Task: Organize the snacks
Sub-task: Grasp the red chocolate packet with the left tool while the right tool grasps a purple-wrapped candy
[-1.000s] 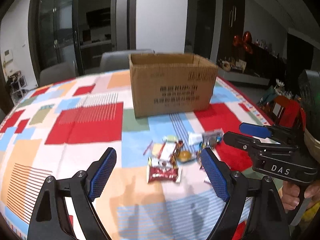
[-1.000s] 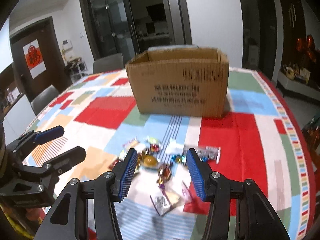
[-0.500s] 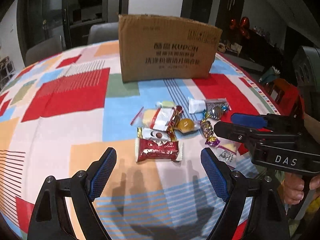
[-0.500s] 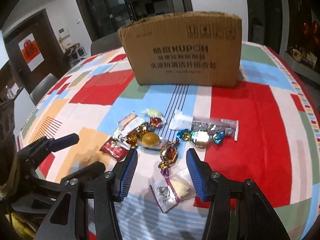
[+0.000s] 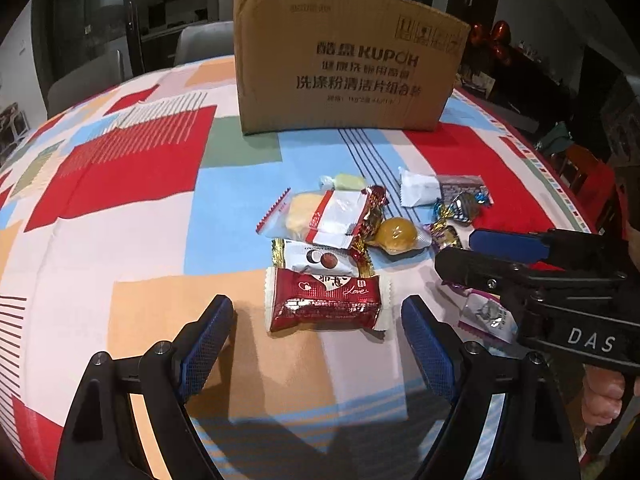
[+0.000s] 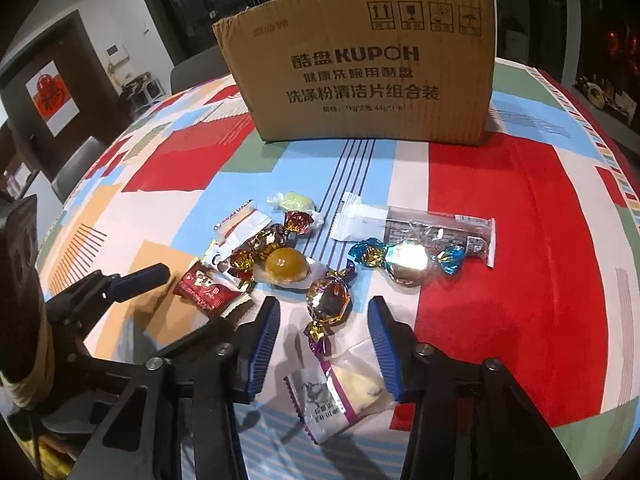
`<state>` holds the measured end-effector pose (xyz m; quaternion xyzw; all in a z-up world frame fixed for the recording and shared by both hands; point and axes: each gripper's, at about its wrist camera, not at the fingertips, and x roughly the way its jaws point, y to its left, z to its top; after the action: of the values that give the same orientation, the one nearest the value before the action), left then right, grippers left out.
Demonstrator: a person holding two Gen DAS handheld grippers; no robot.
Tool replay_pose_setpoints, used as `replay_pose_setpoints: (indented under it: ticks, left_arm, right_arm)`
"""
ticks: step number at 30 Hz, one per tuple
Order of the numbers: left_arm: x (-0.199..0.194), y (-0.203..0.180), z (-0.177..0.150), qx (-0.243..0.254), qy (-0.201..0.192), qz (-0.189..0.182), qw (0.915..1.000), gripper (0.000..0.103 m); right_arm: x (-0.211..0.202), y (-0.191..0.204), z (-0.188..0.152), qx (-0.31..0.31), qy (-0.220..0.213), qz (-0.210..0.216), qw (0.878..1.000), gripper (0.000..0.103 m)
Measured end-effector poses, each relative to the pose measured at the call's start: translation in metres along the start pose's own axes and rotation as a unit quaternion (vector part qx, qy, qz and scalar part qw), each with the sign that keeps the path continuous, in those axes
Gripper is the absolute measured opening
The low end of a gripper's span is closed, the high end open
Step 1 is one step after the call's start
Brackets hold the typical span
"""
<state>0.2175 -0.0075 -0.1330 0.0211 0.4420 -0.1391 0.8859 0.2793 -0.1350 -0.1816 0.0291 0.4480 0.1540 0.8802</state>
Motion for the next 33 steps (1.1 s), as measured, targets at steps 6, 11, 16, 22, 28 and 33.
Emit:
replay_pose_setpoints:
  ticks: [6,11,16,22,28,33]
  left_arm:
    - [0.005,0.000,0.003,-0.002,-0.004,0.014,0.9999,0.084]
    - [0.003,0.001,0.002,-0.006,-0.009,0.013,0.9999,0.067]
    - [0.000,0.005,0.004,-0.020,-0.008,0.001,0.9998,0.052]
    - [-0.005,0.002,0.001,-0.025,-0.003,-0.009,0.9996,0.051]
    - [-0.021,-0.002,0.001,-0.034,-0.014,-0.012,0.9993,0.051]
    - [-0.038,-0.005,0.008,-0.035,-0.034,-0.009,0.9988,0.051]
  right_arm:
    - [0.007,0.000,0.000,0.003,0.006,-0.002,1.000,0.040]
    - [0.007,-0.001,0.000,0.000,0.004,-0.009,1.000,0.032]
    - [0.006,-0.004,-0.001,0.008,0.002,-0.004,1.000,0.025]
    - [0.000,-0.003,-0.005,0.012,0.000,0.002,1.000,0.025]
    - [-0.017,0.001,-0.007,0.008,-0.016,0.008,1.000,0.025]
    - [-0.032,0.006,-0.003,0.001,-0.036,0.011,0.999,0.025]
